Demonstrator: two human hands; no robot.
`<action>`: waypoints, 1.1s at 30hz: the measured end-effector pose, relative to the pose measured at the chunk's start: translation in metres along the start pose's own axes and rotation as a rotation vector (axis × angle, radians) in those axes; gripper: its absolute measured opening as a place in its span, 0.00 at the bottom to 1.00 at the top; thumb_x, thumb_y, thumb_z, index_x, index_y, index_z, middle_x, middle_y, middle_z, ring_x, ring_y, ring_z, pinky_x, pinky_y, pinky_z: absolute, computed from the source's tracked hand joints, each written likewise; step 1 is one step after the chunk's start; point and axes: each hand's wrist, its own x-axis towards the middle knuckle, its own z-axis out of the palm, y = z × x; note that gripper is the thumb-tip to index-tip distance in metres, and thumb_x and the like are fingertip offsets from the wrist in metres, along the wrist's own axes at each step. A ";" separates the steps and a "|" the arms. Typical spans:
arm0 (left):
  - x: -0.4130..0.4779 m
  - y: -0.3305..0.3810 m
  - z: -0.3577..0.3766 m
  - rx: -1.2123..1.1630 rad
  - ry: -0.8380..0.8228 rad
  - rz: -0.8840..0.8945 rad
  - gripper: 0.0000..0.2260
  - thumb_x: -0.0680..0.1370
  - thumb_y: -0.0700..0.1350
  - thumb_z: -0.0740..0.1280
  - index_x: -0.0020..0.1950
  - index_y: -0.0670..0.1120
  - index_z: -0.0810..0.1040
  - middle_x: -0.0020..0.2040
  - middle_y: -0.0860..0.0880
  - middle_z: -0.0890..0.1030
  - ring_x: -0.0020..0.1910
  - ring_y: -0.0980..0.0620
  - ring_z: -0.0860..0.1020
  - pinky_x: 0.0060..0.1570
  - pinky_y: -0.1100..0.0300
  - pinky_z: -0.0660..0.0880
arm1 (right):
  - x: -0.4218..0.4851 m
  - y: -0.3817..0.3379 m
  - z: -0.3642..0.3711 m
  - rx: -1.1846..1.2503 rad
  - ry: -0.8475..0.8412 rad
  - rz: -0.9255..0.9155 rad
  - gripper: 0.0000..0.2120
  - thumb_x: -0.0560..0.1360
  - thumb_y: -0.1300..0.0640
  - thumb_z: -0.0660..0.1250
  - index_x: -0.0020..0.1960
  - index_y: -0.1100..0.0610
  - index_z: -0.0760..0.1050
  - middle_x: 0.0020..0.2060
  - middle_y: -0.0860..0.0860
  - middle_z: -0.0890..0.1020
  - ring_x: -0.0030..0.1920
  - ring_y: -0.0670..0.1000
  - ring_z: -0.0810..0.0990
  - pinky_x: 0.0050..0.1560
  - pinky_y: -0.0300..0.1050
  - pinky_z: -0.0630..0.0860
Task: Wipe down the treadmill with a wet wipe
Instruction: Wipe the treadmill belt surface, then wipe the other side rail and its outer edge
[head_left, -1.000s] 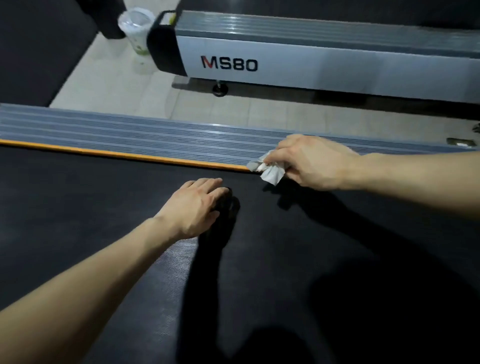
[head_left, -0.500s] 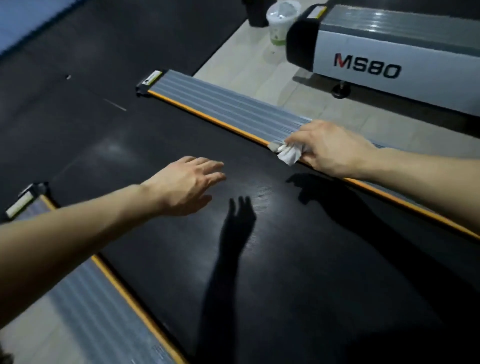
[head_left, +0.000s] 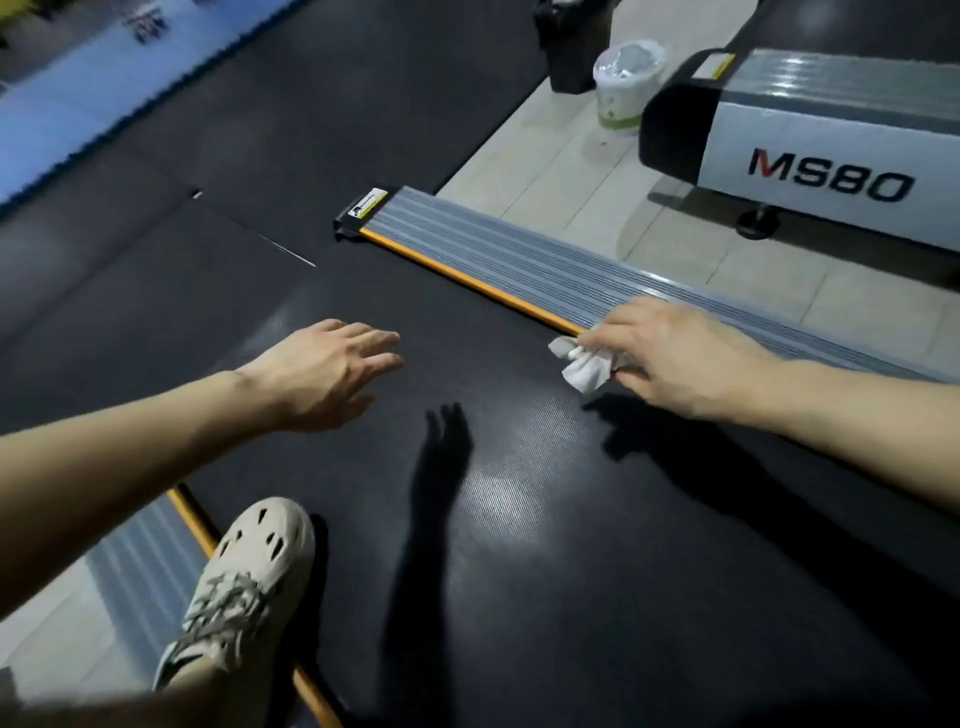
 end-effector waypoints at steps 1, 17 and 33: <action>0.002 -0.016 0.015 -0.009 -0.015 -0.016 0.27 0.75 0.54 0.74 0.74 0.49 0.78 0.77 0.42 0.75 0.71 0.40 0.78 0.67 0.47 0.77 | 0.016 -0.004 0.004 -0.004 -0.024 0.002 0.20 0.77 0.54 0.73 0.68 0.45 0.79 0.56 0.44 0.81 0.60 0.51 0.77 0.61 0.55 0.79; 0.092 -0.258 0.173 -0.304 -0.091 -0.148 0.37 0.78 0.60 0.70 0.85 0.54 0.61 0.85 0.48 0.60 0.82 0.46 0.63 0.77 0.48 0.65 | 0.296 -0.106 0.058 -0.038 -0.039 0.184 0.16 0.82 0.51 0.66 0.69 0.46 0.76 0.57 0.45 0.79 0.61 0.51 0.75 0.63 0.51 0.77; 0.195 -0.342 0.156 -0.460 -0.214 -0.184 0.40 0.78 0.60 0.72 0.85 0.51 0.59 0.83 0.47 0.62 0.80 0.42 0.65 0.75 0.42 0.70 | 0.400 -0.064 -0.022 -0.190 -0.094 0.041 0.17 0.82 0.52 0.68 0.70 0.49 0.78 0.57 0.49 0.80 0.61 0.53 0.76 0.63 0.51 0.76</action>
